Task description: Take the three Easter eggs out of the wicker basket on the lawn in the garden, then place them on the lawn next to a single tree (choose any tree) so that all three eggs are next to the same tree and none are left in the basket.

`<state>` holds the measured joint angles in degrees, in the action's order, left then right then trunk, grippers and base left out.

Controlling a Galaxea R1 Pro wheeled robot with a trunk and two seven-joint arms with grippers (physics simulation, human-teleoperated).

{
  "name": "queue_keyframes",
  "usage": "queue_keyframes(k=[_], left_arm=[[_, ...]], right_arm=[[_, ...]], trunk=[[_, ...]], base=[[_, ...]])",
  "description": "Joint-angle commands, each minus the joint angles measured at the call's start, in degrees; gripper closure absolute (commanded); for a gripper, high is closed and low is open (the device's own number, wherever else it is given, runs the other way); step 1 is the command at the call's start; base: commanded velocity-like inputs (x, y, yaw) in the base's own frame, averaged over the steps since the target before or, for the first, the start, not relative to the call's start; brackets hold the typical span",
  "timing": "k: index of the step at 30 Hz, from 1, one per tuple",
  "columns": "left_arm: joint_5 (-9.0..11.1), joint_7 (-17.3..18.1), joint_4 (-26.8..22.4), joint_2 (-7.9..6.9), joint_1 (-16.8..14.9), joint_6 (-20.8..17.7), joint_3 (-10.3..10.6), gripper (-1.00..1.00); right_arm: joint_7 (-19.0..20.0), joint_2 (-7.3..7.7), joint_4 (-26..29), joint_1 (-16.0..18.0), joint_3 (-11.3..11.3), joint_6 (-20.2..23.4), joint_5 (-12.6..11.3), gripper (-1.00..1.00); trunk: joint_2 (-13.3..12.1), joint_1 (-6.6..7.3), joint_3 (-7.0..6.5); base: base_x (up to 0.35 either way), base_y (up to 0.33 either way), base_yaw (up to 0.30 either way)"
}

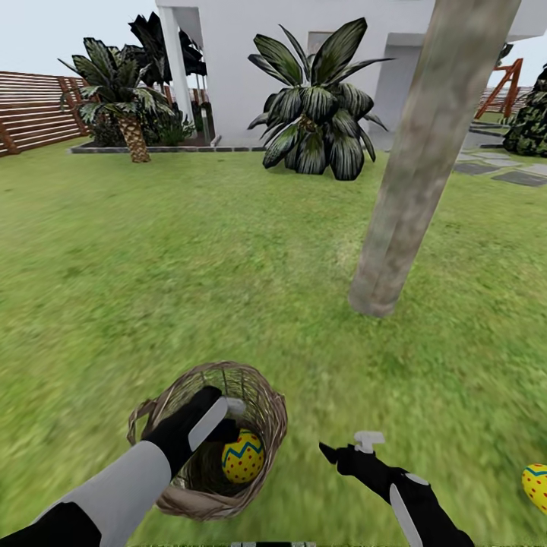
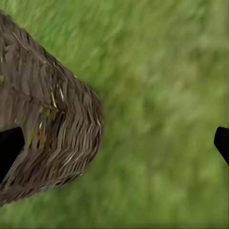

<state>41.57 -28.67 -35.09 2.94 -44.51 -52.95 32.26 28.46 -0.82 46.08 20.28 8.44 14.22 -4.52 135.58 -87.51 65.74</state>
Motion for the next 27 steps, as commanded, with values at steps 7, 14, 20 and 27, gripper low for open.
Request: queue_keyframes(k=[7, 14, 20, 27], left_arm=[[0.3, -0.5, -0.1, -0.04, 0.0, 2.1, 0.6, -1.0], [0.3, -0.5, -0.1, -0.18, 0.0, 4.1, 0.7, -1.0], [0.3, -0.4, -0.2, -0.26, 0.0, 5.5, 0.4, -1.0], [0.6, 1.1, -0.2, -0.3, -0.1, 7.1, 0.2, -1.0]], right_arm=[[0.3, -0.06, 0.1, 0.0, 0.3, 0.5, -0.5, -1.0], [0.3, 0.02, 0.1, 0.0, 0.4, 0.5, -0.5, -1.0], [0.3, 0.02, 0.1, 0.0, 0.4, 0.5, -0.6, -1.0], [0.3, 0.02, 0.2, 0.0, 0.4, 0.4, -0.6, -1.0]], trunk=[[2.8, -1.53, 1.96], [5.7, -3.07, 3.87], [6.5, -3.51, 4.79], [6.5, -3.51, 5.45]], base=[[0.0, 0.0, 0.0], [0.0, 0.0, 0.0], [0.0, 0.0, 0.0], [0.0, 0.0, 0.0]])
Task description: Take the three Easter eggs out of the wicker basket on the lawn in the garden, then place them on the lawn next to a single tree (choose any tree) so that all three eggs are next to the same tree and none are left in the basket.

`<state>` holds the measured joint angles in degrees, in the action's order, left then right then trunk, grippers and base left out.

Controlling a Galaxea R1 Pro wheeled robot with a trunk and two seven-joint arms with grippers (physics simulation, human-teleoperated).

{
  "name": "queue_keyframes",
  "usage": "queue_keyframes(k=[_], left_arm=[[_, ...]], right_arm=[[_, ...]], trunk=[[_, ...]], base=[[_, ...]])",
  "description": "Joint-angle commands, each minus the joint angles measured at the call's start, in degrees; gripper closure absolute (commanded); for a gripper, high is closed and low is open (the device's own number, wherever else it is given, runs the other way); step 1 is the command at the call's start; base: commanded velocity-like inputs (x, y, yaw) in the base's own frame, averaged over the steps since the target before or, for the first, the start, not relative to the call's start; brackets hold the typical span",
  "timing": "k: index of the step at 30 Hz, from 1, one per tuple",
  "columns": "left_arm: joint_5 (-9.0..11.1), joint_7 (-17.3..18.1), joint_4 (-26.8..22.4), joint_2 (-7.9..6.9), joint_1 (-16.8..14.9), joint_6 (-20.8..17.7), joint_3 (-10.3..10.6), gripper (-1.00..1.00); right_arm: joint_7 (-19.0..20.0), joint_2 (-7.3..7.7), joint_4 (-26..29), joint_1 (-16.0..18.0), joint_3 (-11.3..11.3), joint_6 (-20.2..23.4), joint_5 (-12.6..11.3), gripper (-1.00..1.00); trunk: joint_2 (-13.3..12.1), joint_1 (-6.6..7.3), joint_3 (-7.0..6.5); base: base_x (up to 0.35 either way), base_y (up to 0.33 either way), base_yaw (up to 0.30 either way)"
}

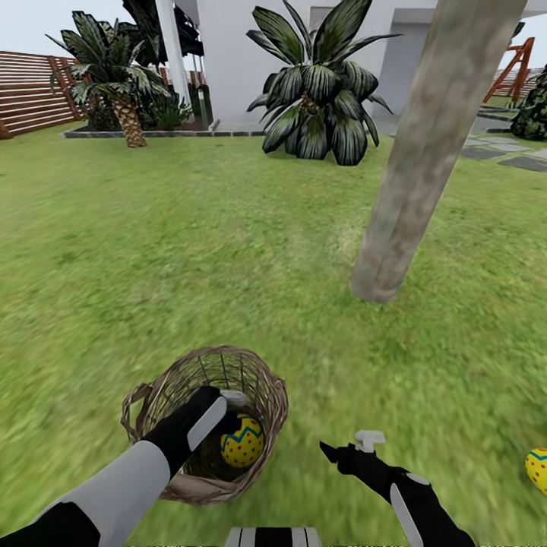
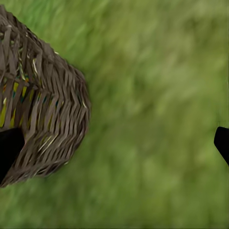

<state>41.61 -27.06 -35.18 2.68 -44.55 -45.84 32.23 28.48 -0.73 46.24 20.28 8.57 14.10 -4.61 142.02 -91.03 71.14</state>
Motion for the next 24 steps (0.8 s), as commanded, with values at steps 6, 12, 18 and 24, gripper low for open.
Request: queue_keyframes(k=[6, 12, 18, 24], left_arm=[[0.7, 1.5, -0.2, -0.04, -0.1, 0.1, 0.1, -1.0], [0.8, 2.4, -0.4, -0.06, -0.1, 0.4, 0.0, -1.0], [0.8, 5.5, -0.4, -0.16, -0.2, 0.6, 0.0, -1.0], [0.9, 6.3, -0.4, -0.28, -0.6, 0.5, -1.8, -1.0]], right_arm=[[0.3, -0.06, 0.2, 0.0, 0.2, 0.5, -0.5, -1.0], [0.4, -0.06, 0.4, 0.0, 0.2, 0.4, -0.6, -1.0], [0.4, -0.08, 0.4, 0.0, 0.3, 0.4, -0.6, -1.0], [0.4, -0.07, 0.4, 0.0, 0.3, 0.4, -0.6, -1.0]], trunk=[[0.8, -0.43, 0.78], [1.3, -0.78, 2.13], [1.3, -0.85, 2.81], [1.3, -0.88, 3.03]], base=[[0.0, 0.0, 0.0], [0.0, 0.0, 0.0], [0.0, 0.0, 0.0], [0.0, 0.0, 0.0]])
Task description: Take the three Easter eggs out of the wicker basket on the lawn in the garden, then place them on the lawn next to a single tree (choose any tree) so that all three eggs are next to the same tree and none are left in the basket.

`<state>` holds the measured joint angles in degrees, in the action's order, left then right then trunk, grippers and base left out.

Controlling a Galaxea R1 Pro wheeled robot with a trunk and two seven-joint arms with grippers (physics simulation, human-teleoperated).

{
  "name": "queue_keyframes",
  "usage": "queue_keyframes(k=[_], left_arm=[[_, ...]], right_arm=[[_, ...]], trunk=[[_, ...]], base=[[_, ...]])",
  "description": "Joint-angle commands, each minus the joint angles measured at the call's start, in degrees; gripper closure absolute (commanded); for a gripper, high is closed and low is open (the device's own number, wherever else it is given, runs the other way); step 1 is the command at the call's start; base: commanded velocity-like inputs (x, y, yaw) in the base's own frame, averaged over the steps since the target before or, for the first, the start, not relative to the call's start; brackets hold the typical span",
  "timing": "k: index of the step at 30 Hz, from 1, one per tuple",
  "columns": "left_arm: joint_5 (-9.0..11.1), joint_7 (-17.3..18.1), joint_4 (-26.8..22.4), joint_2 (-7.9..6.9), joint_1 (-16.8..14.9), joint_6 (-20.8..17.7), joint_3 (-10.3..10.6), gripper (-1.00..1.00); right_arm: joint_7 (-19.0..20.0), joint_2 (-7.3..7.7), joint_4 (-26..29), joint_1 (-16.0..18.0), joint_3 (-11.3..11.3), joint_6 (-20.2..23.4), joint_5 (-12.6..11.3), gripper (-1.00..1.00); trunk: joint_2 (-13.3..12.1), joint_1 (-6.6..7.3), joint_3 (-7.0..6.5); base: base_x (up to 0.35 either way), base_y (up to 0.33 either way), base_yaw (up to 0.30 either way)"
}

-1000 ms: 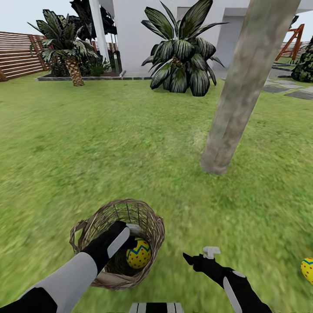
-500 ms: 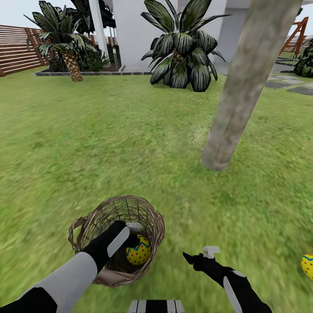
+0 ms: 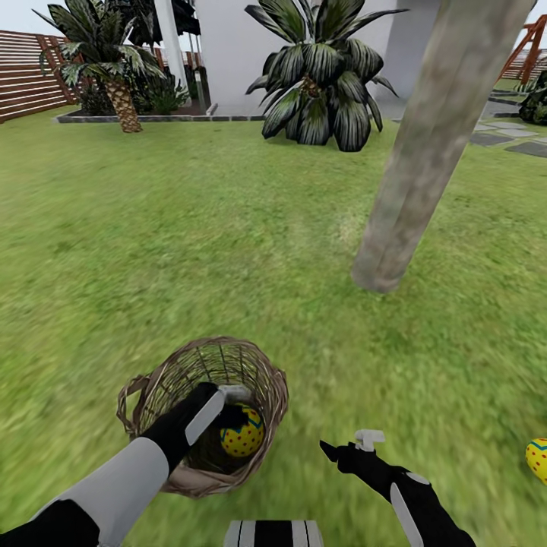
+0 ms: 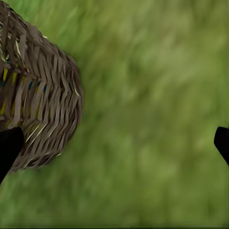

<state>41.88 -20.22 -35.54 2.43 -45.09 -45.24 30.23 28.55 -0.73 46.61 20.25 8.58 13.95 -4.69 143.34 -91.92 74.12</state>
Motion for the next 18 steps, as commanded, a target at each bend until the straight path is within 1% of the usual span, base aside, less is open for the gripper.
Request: queue_keyframes(k=[1, 2, 5, 7, 9, 18], left_arm=[[0.6, -0.5, -0.1, -0.04, -0.1, -0.1, -0.7, -1.0], [0.6, -0.4, -0.1, -0.08, -0.1, -0.1, -2.7, -1.0], [0.5, -0.1, -0.2, -0.13, -0.1, -0.1, -6.1, -1.0], [0.4, -0.1, -0.2, -0.13, -0.1, -0.1, -6.7, -1.0], [0.4, 0.0, -0.2, -0.14, -0.1, -0.1, -7.3, -1.0], [0.4, 0.1, -0.3, -0.15, -0.1, -0.1, -7.8, -1.0]], right_arm=[[0.3, -0.06, 0.1, 0.0, 0.3, 0.5, -0.5, -1.0], [0.3, -0.06, 0.1, 0.0, 0.3, 0.5, -0.5, -1.0], [0.5, -0.06, 0.1, 0.0, 0.3, 0.5, -0.5, -1.0], [0.5, -0.06, 0.1, 0.0, 0.3, 0.5, -0.5, -1.0], [0.6, -0.06, 0.1, 0.0, 0.3, 0.5, -0.5, -1.0], [1.0, -0.06, 0.2, 0.0, 0.3, 0.4, -0.5, -1.0]], trunk=[[0.0, -0.01, 0.27], [0.0, -0.04, 0.49], [0.1, -0.12, 1.16], [0.1, -0.17, 1.6], [0.1, -0.17, 1.6], [0.1, -0.17, 1.6]], base=[[0.0, 0.0, 0.0], [0.0, 0.0, 0.0], [0.0, 0.0, 0.0], [0.0, 0.0, 0.0], [0.0, 0.0, 0.0], [0.0, 0.0, 0.0]])
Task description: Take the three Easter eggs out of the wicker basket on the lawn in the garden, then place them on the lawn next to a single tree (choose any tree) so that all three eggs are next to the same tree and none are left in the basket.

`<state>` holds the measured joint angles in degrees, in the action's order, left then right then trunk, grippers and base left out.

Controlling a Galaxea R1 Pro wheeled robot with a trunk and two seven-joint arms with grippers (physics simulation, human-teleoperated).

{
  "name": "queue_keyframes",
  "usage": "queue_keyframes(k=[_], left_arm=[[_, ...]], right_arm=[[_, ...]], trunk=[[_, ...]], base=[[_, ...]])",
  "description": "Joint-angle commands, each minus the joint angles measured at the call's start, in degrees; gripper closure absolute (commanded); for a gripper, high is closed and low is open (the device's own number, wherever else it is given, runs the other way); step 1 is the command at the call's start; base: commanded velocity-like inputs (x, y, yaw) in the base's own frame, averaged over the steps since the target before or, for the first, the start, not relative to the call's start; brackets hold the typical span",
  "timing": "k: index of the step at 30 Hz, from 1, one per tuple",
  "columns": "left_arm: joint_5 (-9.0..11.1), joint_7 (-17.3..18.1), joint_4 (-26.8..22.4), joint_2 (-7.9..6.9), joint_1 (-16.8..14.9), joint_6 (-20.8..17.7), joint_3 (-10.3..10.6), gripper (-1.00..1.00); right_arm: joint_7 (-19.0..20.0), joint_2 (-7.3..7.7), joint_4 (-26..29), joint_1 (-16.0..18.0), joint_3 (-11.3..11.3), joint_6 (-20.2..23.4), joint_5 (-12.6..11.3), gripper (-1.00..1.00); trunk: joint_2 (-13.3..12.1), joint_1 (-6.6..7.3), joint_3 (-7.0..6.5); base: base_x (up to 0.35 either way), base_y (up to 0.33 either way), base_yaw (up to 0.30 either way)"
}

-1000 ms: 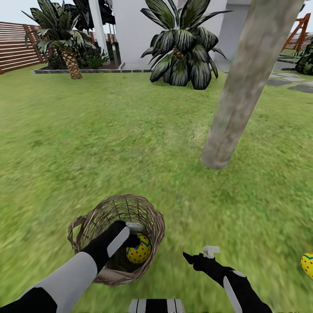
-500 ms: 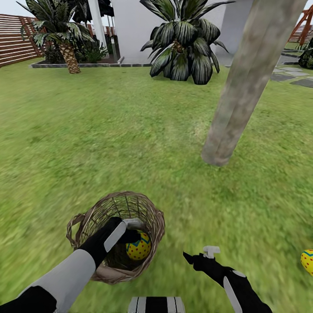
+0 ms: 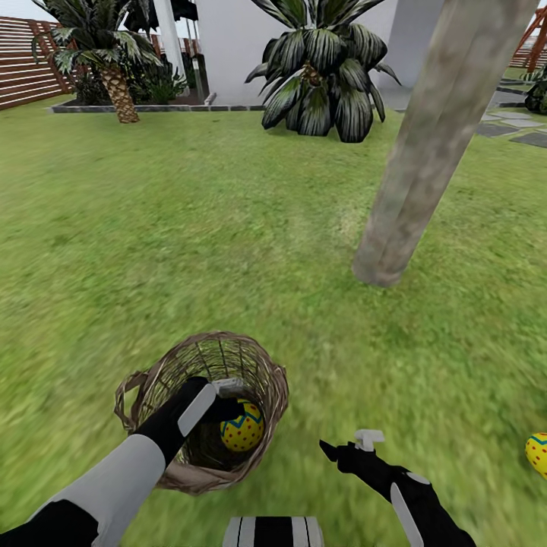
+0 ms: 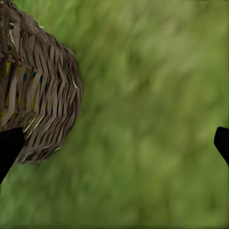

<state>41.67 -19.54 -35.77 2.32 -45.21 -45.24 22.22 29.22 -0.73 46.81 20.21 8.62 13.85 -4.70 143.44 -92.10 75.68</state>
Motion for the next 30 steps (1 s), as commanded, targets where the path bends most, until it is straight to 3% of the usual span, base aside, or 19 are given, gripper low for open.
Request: queue_keyframes(k=[1, 6, 16, 30], left_arm=[[0.6, -0.3, -0.1, -0.04, 0.0, -0.1, 0.2, -1.0], [0.6, 0.9, -0.1, -0.04, 0.0, 0.1, 0.1, -1.0], [0.6, 1.2, -1.4, -0.04, 0.1, 0.6, 0.0, -1.0], [0.6, 1.2, -2.6, -0.04, 0.2, 3.6, -0.1, -1.0]], right_arm=[[0.9, -0.06, 0.1, 0.0, 0.3, 0.5, -0.5, -1.0], [4.1, -0.06, 0.5, 0.0, 0.5, 0.3, -0.5, -1.0], [5.0, -0.06, 1.5, 0.0, 0.5, 0.2, -0.5, -1.0], [5.1, -0.06, 1.5, 0.0, 1.0, 0.1, -0.5, -1.0]], trunk=[[0.0, -0.02, 0.26], [0.1, -0.09, 0.93], [0.1, -0.09, 0.93], [0.2, -0.38, 3.36]], base=[[0.0, 0.0, 0.0], [0.0, 0.0, 0.0], [0.0, 0.0, 0.0], [0.0, 0.0, 0.0]])
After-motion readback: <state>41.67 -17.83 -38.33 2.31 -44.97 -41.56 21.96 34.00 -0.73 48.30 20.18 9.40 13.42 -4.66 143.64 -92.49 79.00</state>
